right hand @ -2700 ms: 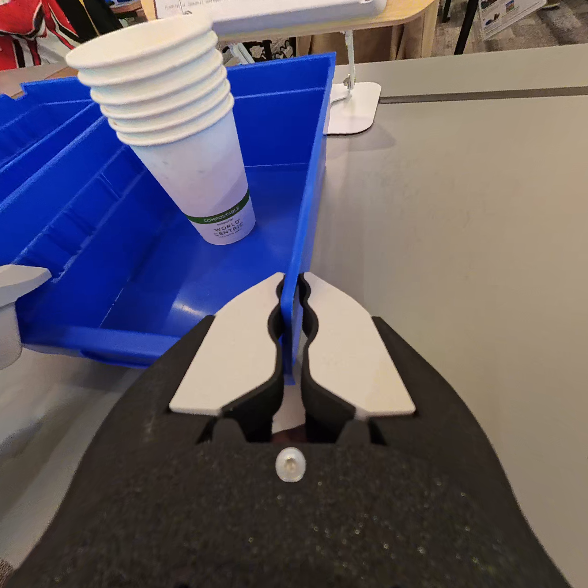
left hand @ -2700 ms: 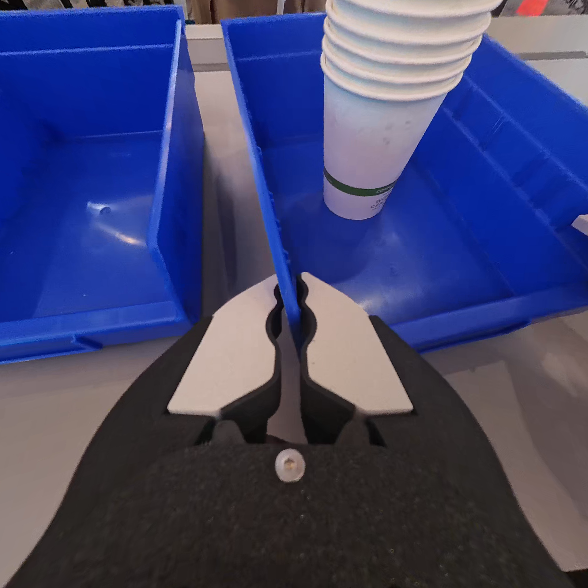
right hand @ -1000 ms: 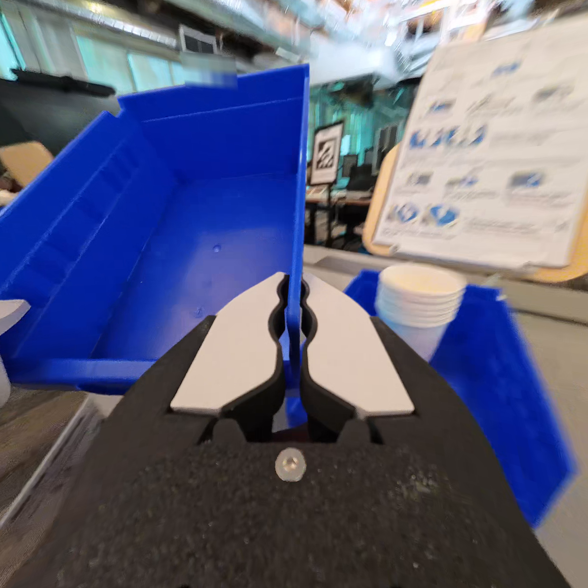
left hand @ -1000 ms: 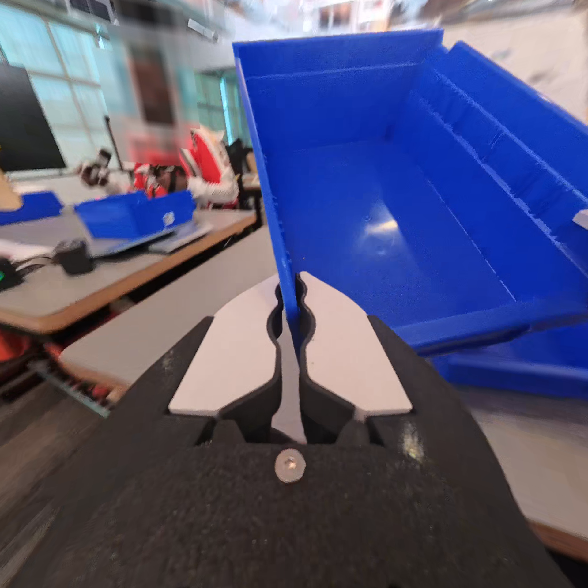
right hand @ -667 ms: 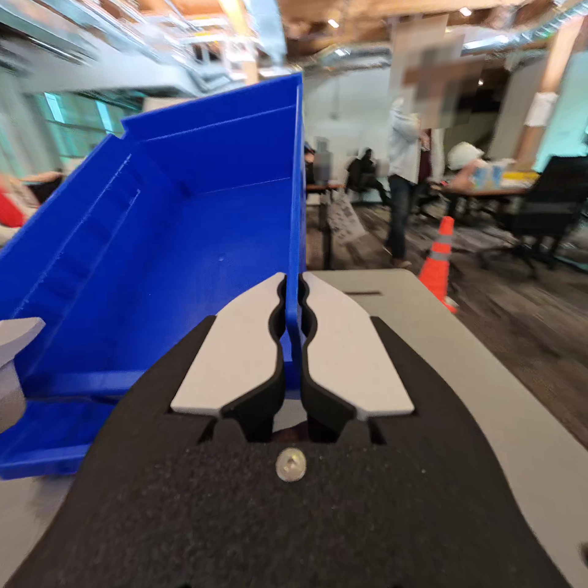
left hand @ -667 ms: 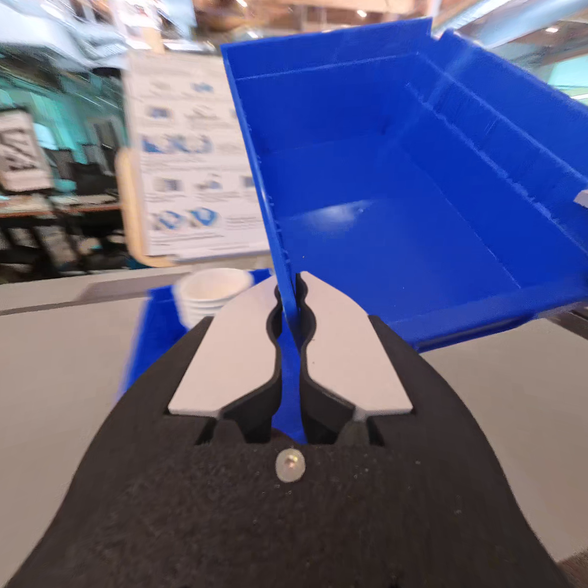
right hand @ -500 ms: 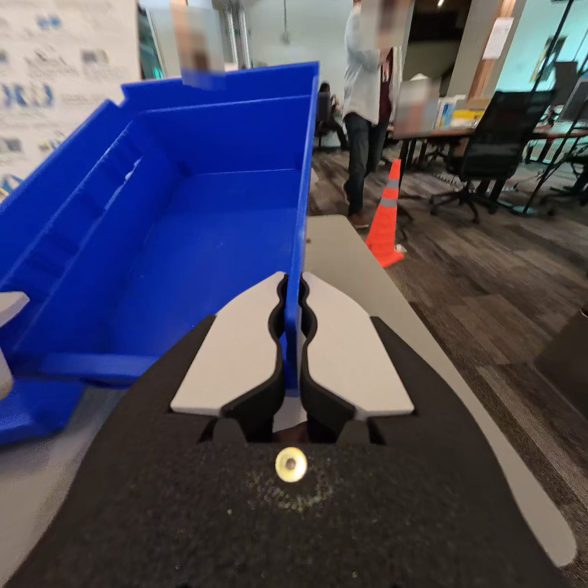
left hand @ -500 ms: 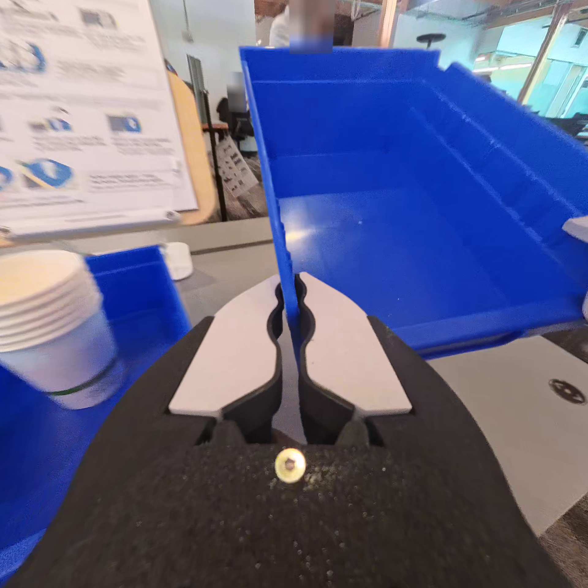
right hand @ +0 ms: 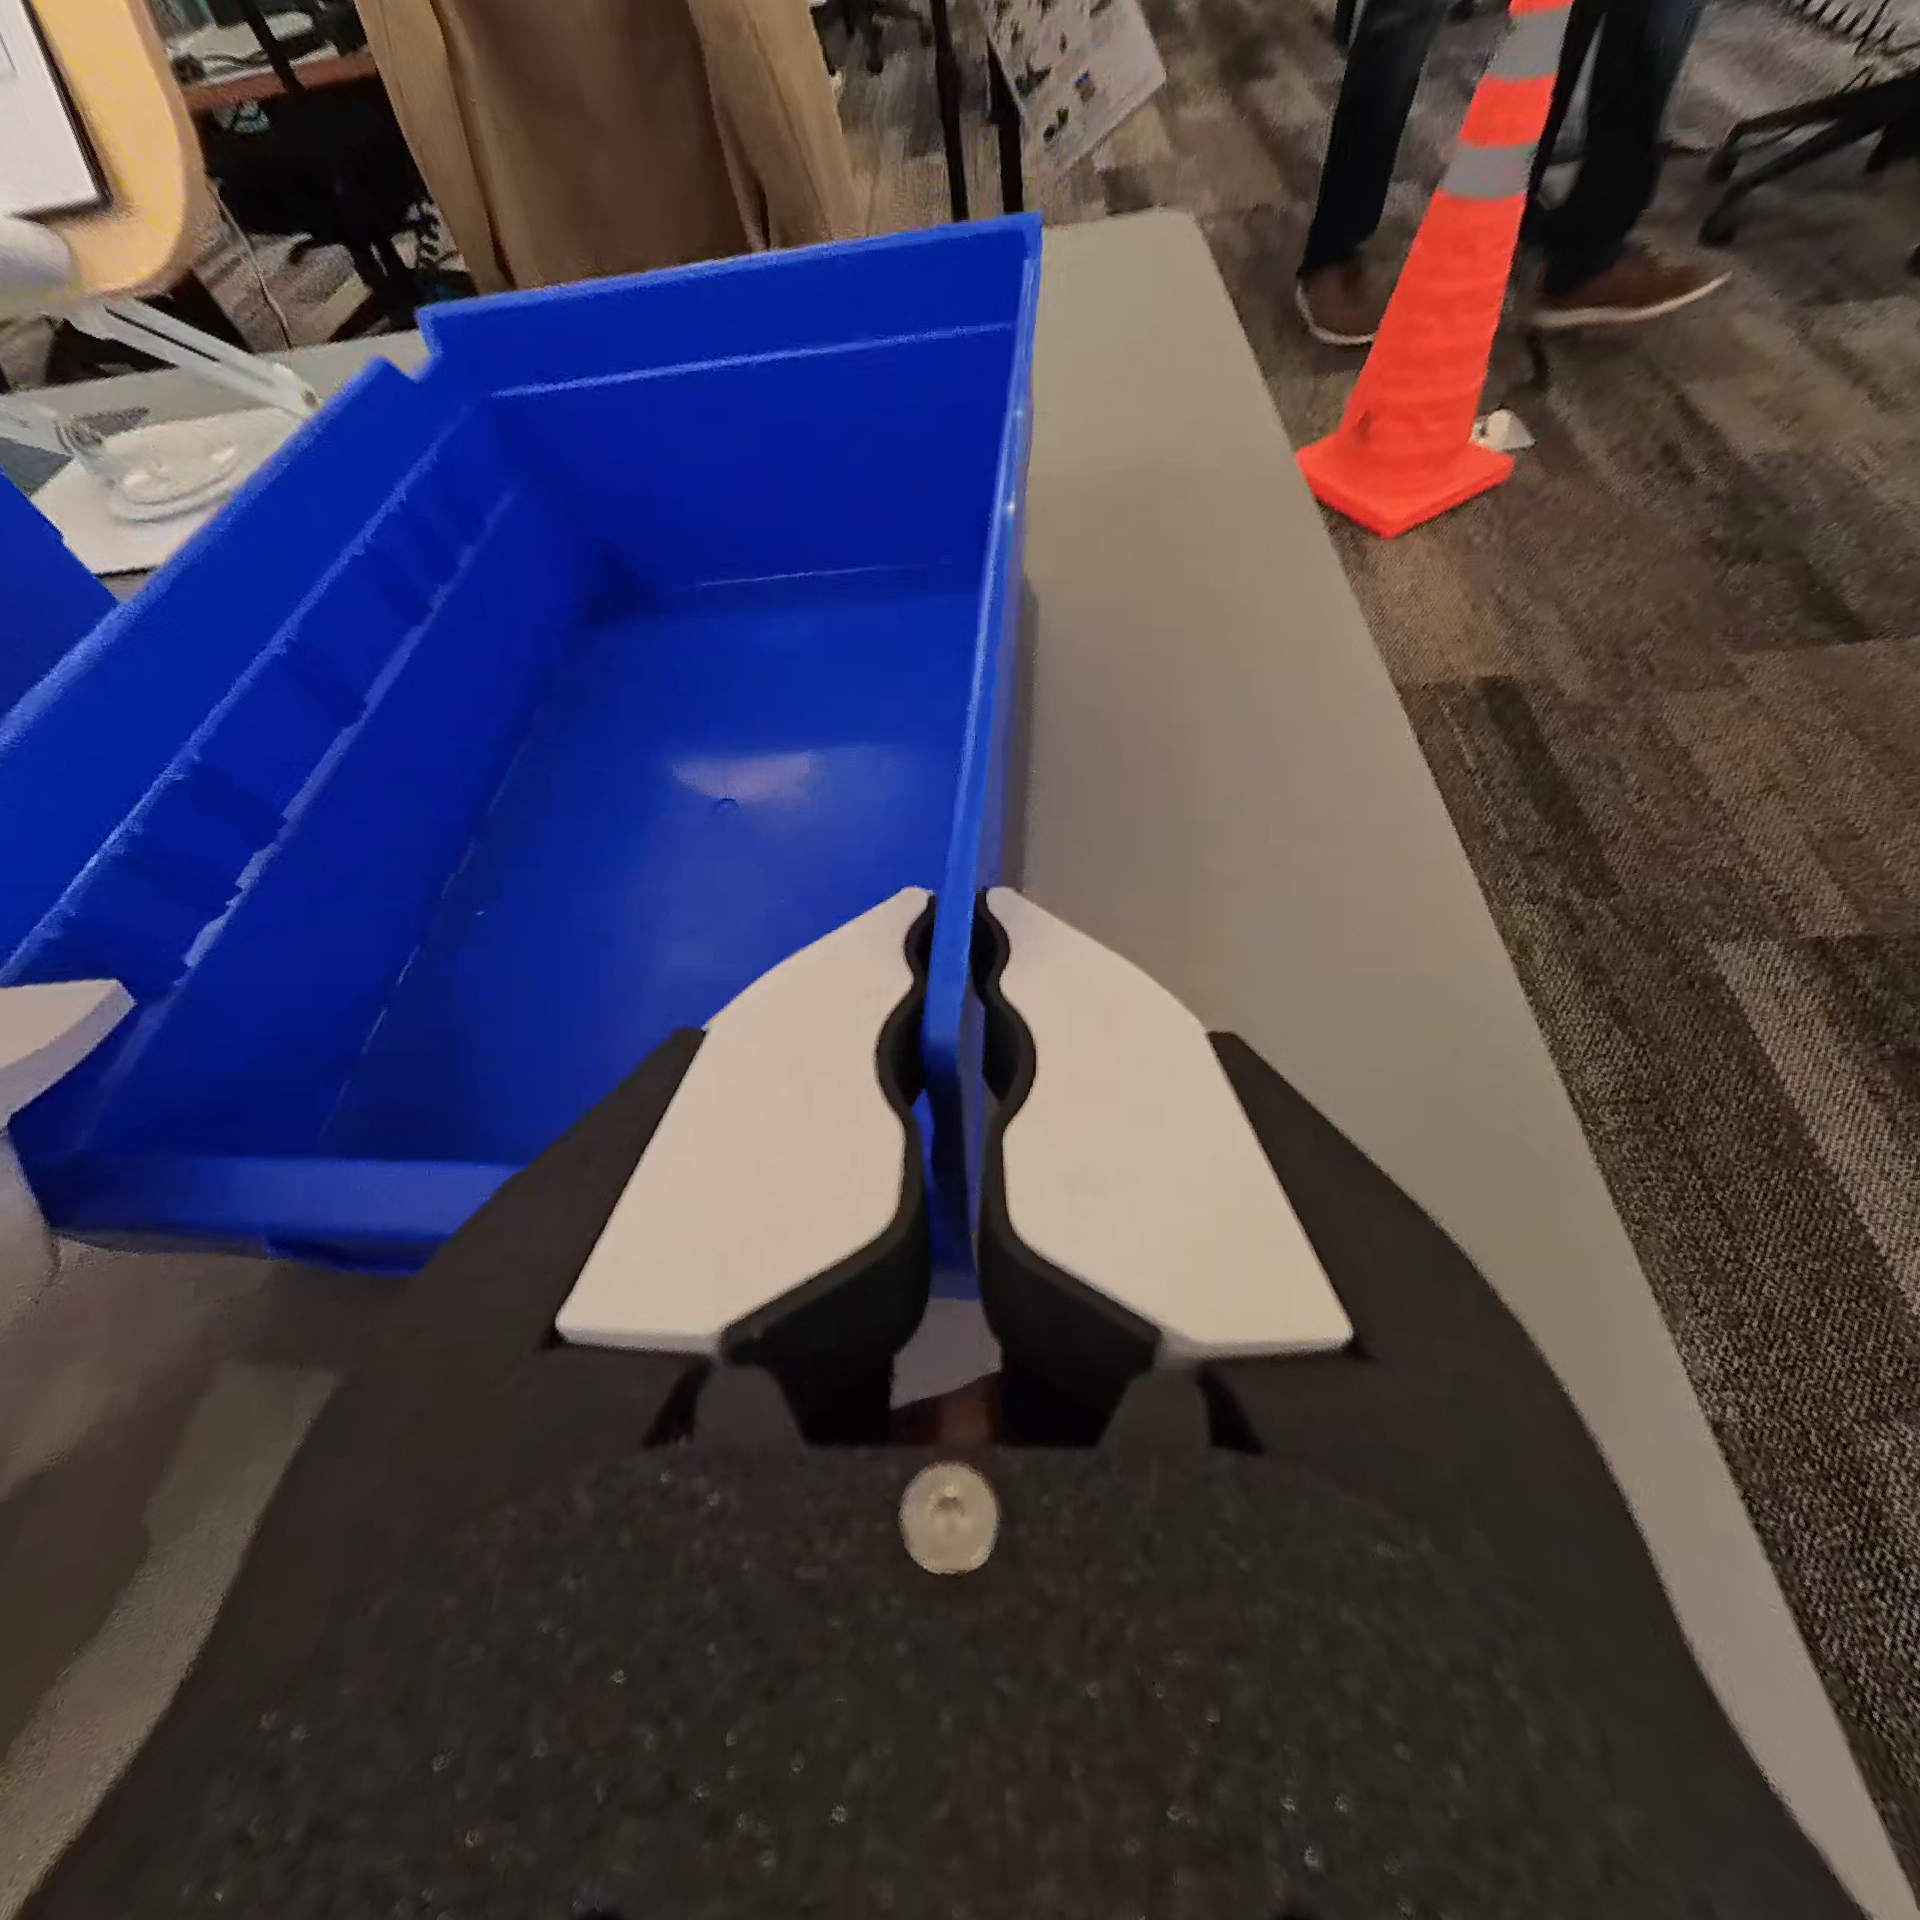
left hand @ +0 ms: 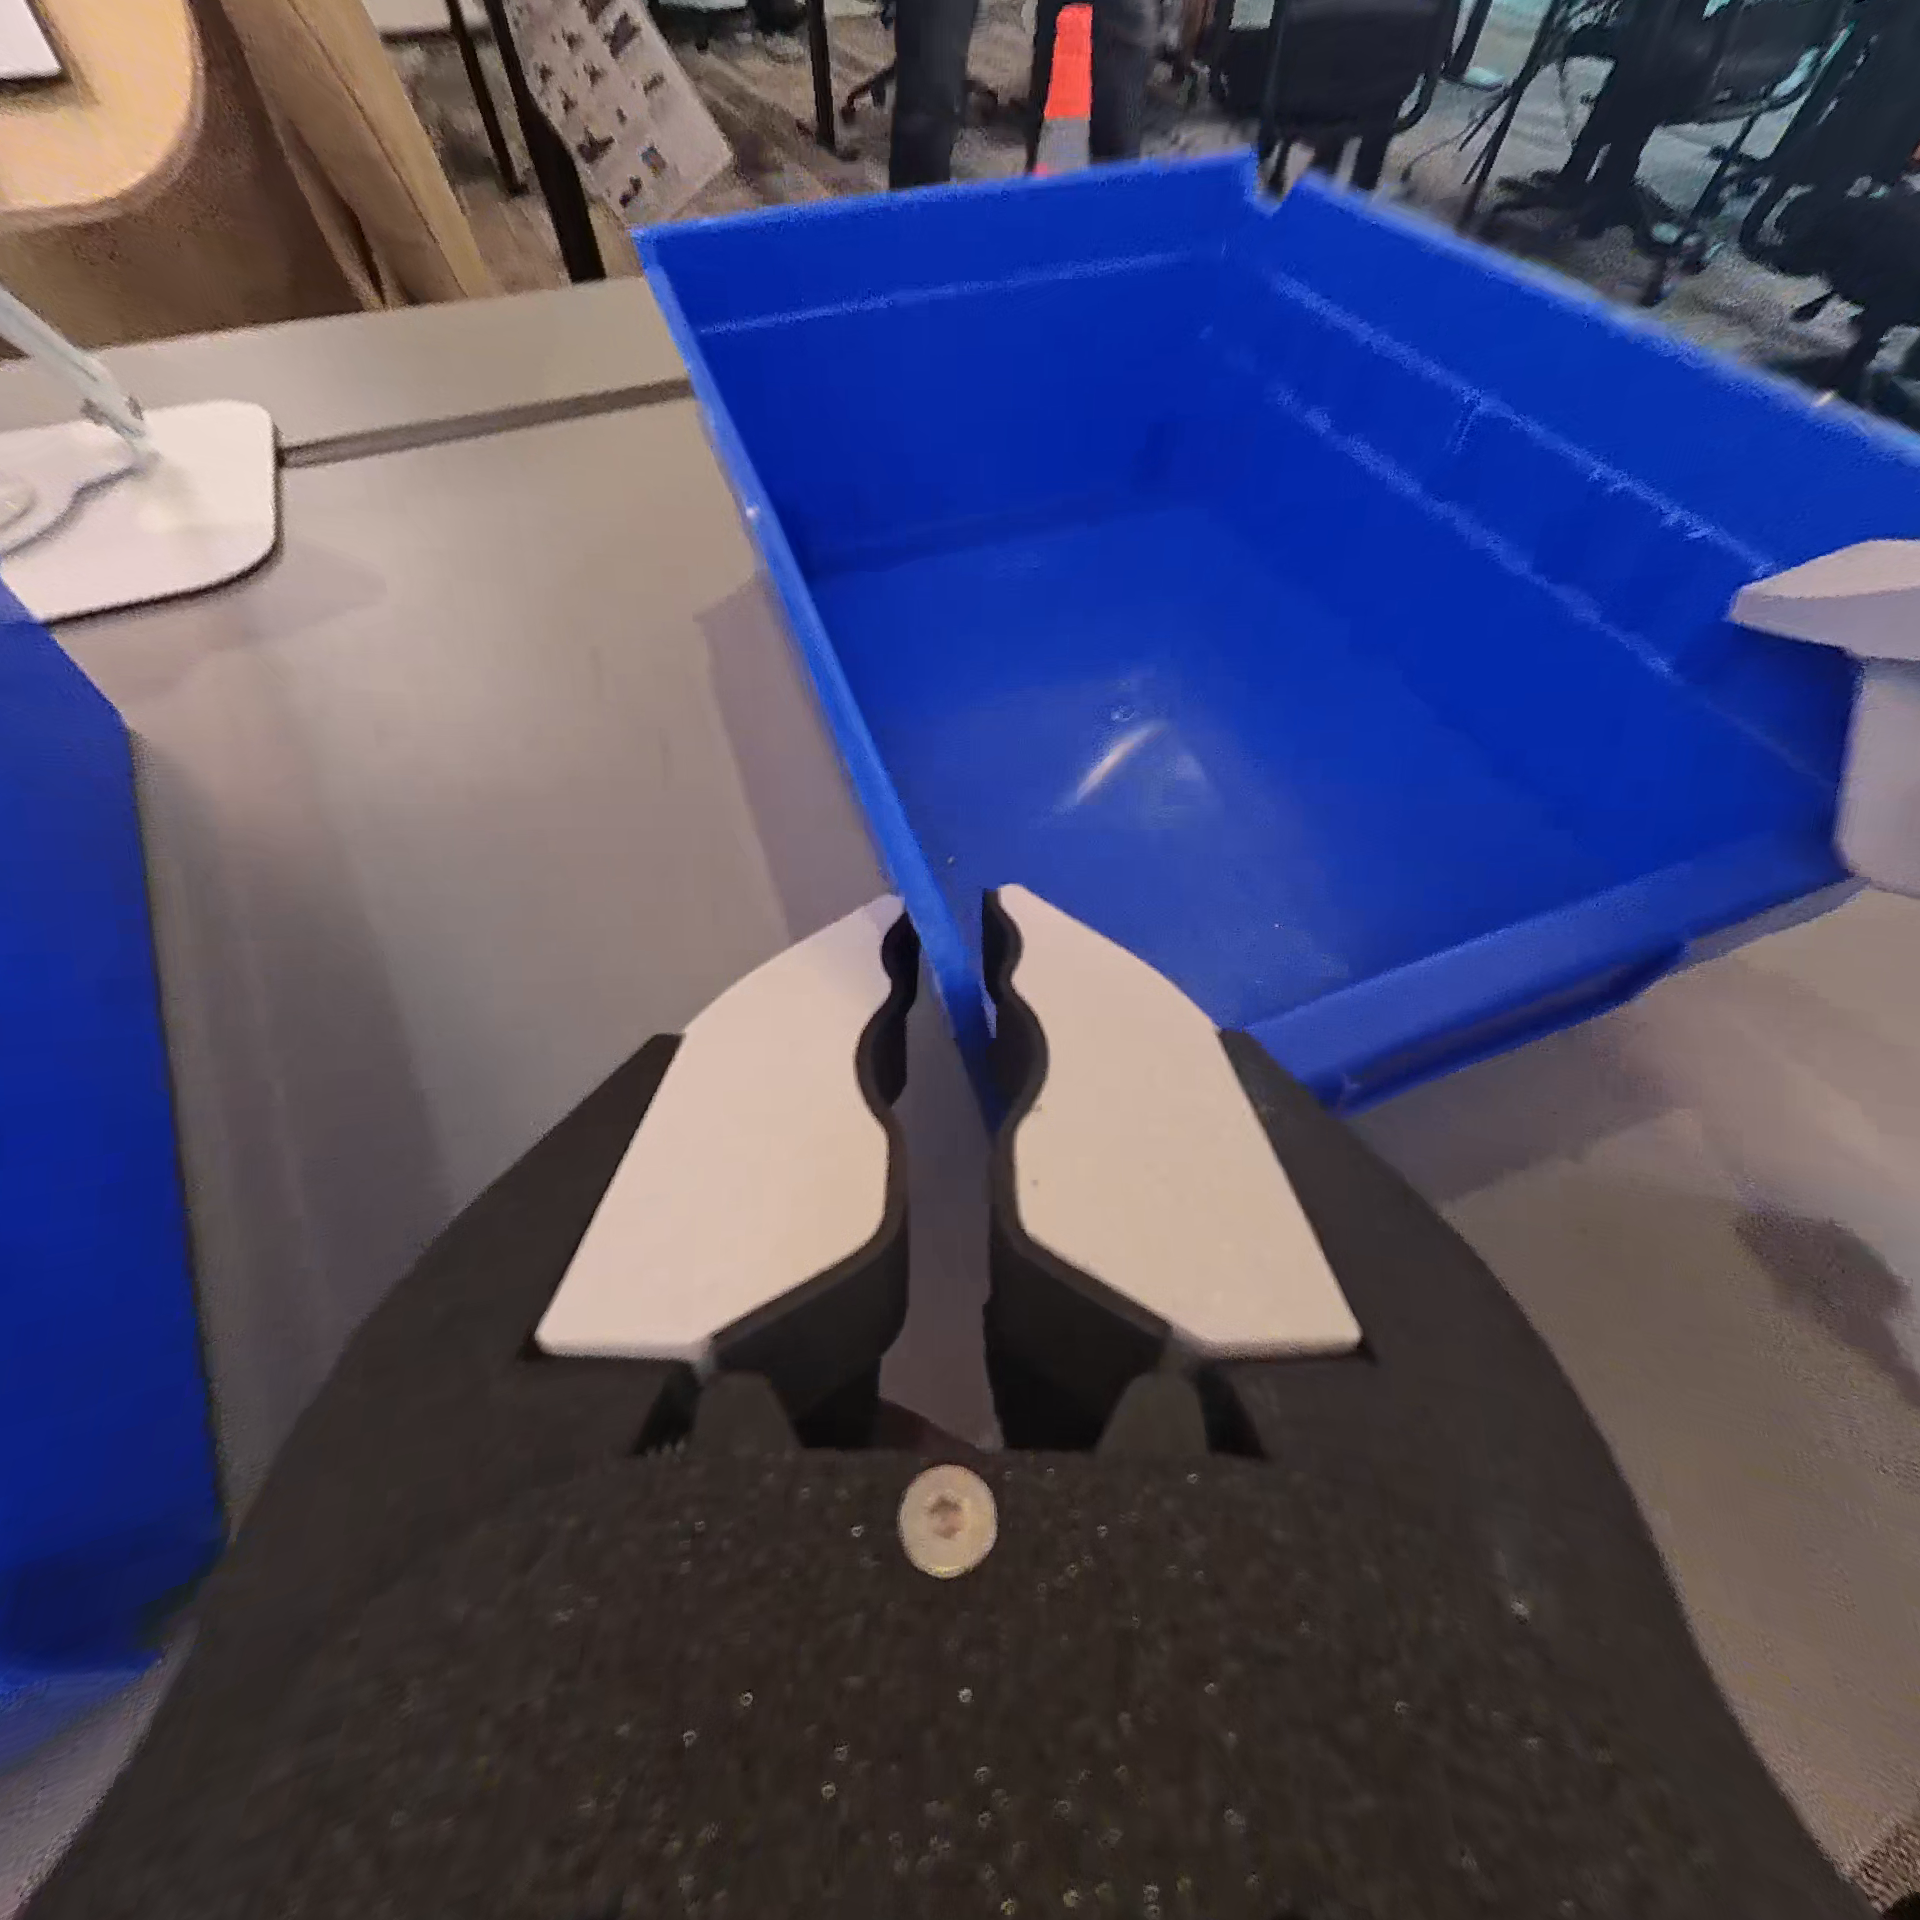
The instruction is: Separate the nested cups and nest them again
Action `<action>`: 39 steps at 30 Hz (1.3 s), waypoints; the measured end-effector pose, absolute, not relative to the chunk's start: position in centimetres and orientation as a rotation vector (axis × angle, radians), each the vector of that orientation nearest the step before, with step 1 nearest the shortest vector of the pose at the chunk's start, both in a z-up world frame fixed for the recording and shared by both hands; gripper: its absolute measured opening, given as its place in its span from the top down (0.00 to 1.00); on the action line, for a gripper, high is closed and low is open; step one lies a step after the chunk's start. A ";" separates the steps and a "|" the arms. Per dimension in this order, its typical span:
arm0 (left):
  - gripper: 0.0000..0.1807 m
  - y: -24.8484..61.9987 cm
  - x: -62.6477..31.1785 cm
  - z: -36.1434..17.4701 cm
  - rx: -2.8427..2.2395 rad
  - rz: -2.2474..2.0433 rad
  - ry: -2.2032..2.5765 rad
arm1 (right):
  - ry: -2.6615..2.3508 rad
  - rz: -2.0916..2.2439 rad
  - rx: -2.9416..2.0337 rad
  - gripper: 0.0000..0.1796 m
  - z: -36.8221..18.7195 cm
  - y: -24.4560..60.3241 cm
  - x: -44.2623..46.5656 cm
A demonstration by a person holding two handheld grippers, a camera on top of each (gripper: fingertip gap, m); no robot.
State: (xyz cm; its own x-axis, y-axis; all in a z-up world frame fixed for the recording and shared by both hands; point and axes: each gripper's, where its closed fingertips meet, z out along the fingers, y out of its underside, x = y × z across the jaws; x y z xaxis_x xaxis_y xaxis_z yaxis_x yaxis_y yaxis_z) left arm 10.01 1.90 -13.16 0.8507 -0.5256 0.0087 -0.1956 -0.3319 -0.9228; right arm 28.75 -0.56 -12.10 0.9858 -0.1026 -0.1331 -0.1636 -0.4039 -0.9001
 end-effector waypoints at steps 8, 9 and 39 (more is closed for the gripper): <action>0.79 1.1 9.6 -13.2 -1.925 -0.428 0.550 | 0.222 0.066 -1.973 0.94 -12.4 -0.5 29.6; 0.77 0.8 9.1 -13.1 -1.935 -0.446 0.548 | 0.225 0.028 -1.973 0.89 -12.2 -0.8 29.8; 0.99 3.8 -27.4 -13.1 -2.081 -0.105 0.108 | 0.036 0.262 -1.976 0.97 -12.3 4.5 -8.6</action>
State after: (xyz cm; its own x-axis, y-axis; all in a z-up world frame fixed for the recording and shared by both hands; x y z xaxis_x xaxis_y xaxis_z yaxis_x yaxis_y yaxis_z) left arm -27.44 3.79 -13.12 0.9922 -0.1206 0.0300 -0.0331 -0.4894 -0.8714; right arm -8.58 4.53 -12.26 0.9751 0.0947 -0.2006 -0.1455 -0.4095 -0.9006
